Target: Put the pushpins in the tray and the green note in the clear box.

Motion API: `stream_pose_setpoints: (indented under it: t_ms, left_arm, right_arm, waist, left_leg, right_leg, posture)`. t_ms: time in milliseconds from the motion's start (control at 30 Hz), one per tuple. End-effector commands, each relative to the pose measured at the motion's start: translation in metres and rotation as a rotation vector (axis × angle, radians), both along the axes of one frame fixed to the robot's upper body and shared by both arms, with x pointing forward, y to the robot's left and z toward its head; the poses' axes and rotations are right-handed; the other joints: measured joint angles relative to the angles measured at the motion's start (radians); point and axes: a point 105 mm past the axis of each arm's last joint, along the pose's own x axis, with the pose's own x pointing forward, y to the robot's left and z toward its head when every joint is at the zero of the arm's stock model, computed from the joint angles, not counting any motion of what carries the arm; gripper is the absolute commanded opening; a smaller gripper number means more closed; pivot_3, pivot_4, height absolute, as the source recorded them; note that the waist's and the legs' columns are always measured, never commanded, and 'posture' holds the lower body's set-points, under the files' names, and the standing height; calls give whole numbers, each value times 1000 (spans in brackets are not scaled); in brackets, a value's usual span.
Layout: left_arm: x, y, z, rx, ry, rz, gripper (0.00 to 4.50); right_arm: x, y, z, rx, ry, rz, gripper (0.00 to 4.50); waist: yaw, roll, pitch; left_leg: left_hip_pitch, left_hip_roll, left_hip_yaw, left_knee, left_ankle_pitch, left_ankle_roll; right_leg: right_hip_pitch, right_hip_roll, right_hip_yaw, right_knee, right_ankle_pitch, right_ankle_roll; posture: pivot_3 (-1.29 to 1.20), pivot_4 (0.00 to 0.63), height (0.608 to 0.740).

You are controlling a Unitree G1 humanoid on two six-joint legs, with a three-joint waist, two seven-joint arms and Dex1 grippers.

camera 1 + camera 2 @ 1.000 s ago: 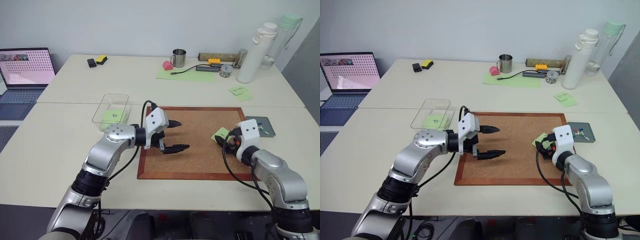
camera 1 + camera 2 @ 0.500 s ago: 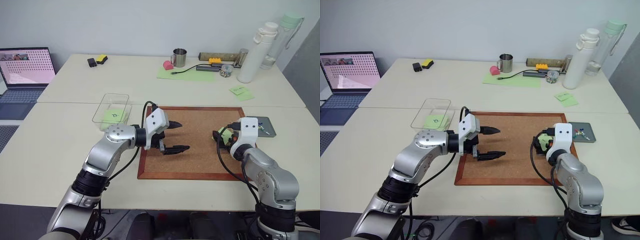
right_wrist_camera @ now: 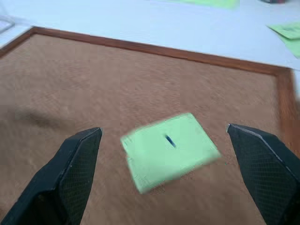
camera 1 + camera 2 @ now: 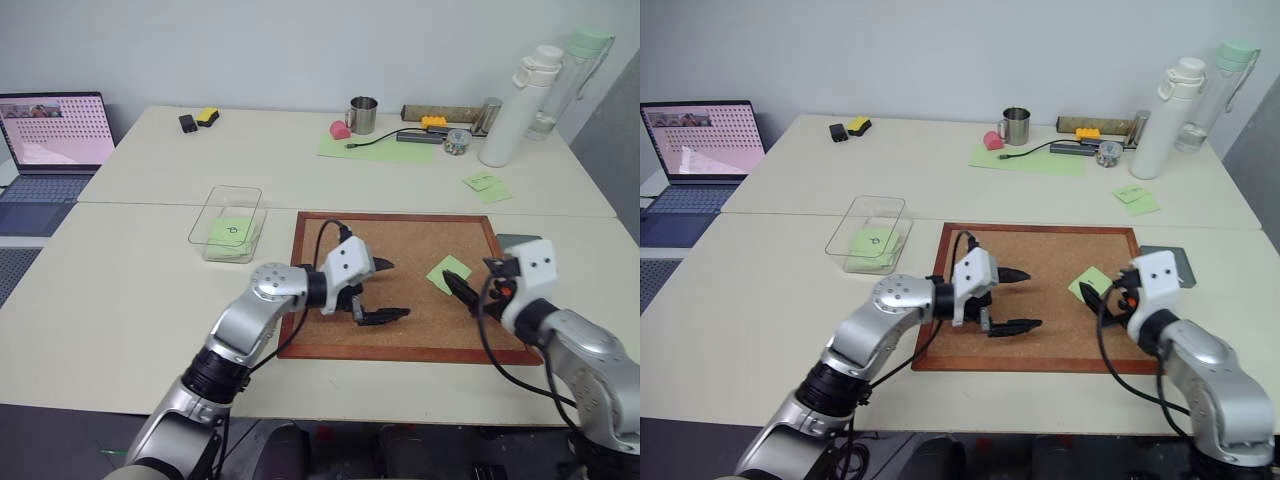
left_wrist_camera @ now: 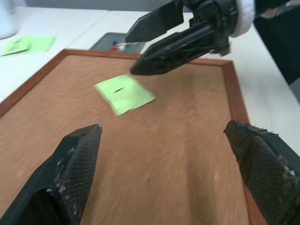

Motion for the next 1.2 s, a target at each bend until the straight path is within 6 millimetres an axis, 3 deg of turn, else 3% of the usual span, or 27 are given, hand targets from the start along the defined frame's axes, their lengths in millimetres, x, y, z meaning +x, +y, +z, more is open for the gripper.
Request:
stream_pose_setpoints:
  t_ms: [33, 233, 333, 467, 733, 1033, 1067, 1200]
  left_arm:
    - [8, -25, 1, -12, -55, 34, 4500]
    - [7, -70, -12, 3, -56, 45, 4500]
    - [4, -85, -16, 16, -73, 39, 4500]
    - [21, -101, -16, 14, -95, 158, 4500]
    - [35, -114, -29, 39, -70, 268, 4500]
    - [23, -124, -53, 78, 154, 239, 4500]
    - [22, -124, -53, 81, 162, 233, 4125]
    - [21, -124, -54, 90, 175, 218, 3595]
  right_arm:
    - [-28, -25, 21, -33, -42, 90, 4474]
    - [-56, -39, 30, -38, 16, 197, 4474]
    - [-57, -40, 34, -47, 7, 210, 4474]
    - [-55, -43, 38, -61, -15, 177, 4474]
    - [-56, -34, 41, -51, -19, 196, 4474]
    - [-62, -36, 44, -61, 24, 211, 4474]
    - [-62, -36, 44, -60, 25, 210, 4500]
    - [-62, -37, 44, -55, 27, 204, 4500]
  waist:
    - [-1, 0, 0]
    - [-2, 0, 0]
    - [-8, 0, 0]
    - [-3, 0, 1]
    - [-2, 0, 1]
    - [-5, -2, 0]
    - [-6, -2, 0]
    - [-5, -1, 0]
  left_leg:
    - [0, -1, 0, 0, 0, 0]
    - [3, -5, -2, 0, 0, 0]
    - [4, -5, -1, 0, 0, 0]
    - [3, -5, -3, 0, 0, 0]
    - [3, -7, -4, -1, 0, 0]
    - [7, -7, -4, -1, 0, 0]
    - [7, -6, -4, -1, 0, 0]
    - [8, -6, -5, -1, 0, 0]
  right_leg:
    - [0, 0, 0, 0, 0, 0]
    - [6, 1, 0, -3, 0, 0]
    - [6, 1, 0, -2, 0, 0]
    - [6, 1, 1, -3, 0, 0]
    - [8, 1, 0, -7, 0, 1]
    - [12, 1, -1, -7, 0, 1]
    - [12, 1, -1, -7, 0, 1]
    - [13, 1, -1, -7, 0, 1]
  posture:
    - [0, 150, 740]
    - [0, 150, 740]
    - [0, 150, 740]
    - [0, 150, 740]
    - [0, 150, 740]
    - [0, 150, 740]
    - [0, 150, 740]
    - [0, 150, 740]
